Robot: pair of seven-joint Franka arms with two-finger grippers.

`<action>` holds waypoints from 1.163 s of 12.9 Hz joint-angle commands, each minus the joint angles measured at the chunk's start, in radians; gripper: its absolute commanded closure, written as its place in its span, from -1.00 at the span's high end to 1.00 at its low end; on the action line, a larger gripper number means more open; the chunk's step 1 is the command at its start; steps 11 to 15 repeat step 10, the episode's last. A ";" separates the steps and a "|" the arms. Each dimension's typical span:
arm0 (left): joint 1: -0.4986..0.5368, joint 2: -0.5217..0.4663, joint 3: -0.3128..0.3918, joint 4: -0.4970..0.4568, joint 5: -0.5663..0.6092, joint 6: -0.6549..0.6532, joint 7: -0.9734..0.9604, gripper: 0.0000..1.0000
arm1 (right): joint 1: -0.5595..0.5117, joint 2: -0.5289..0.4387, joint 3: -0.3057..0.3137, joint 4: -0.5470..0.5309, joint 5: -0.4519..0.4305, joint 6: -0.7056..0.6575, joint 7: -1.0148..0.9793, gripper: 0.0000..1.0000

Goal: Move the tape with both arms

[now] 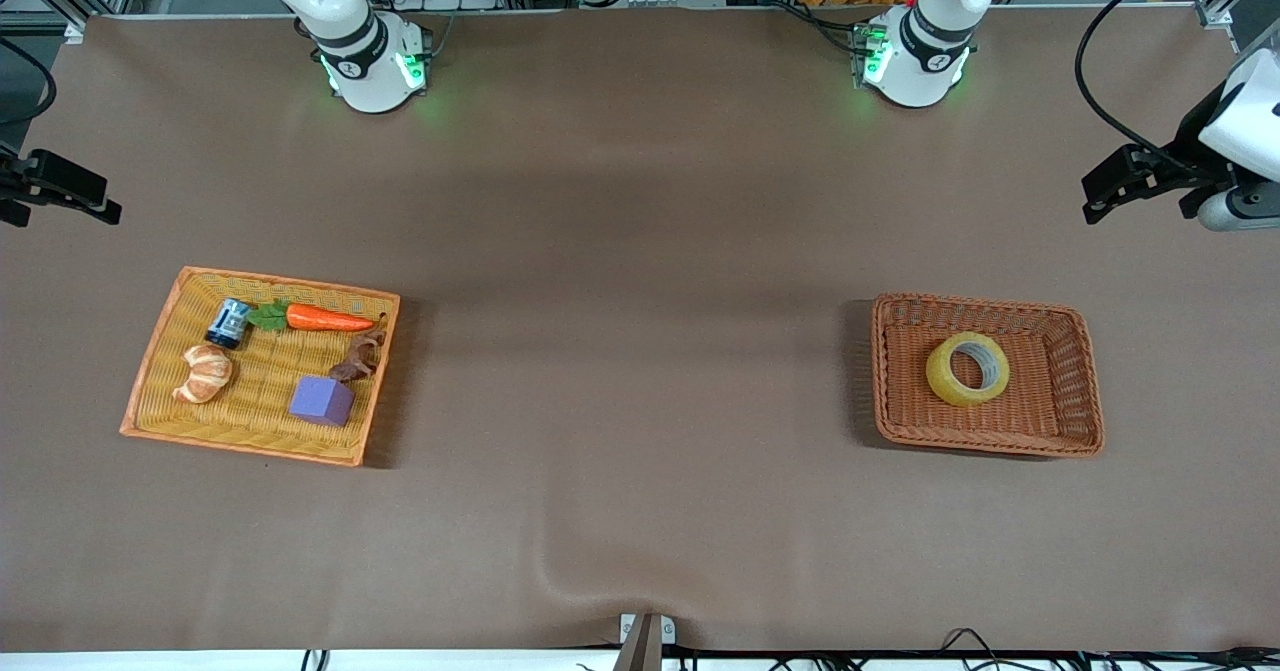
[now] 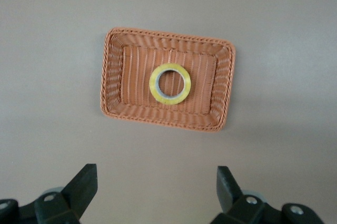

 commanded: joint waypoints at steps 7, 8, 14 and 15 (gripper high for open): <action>0.000 -0.029 -0.007 0.031 0.004 -0.049 0.105 1.00 | -0.008 -0.003 0.003 0.013 0.012 -0.013 -0.004 1.00; 0.000 -0.027 -0.007 0.032 0.004 -0.049 0.104 1.00 | -0.008 -0.003 0.003 0.013 0.011 -0.010 -0.002 1.00; -0.003 -0.026 -0.002 0.034 0.003 -0.049 0.105 1.00 | -0.008 -0.003 0.003 0.013 0.011 -0.009 -0.002 1.00; -0.003 -0.026 -0.002 0.034 0.003 -0.049 0.105 1.00 | -0.008 -0.003 0.003 0.013 0.011 -0.009 -0.002 1.00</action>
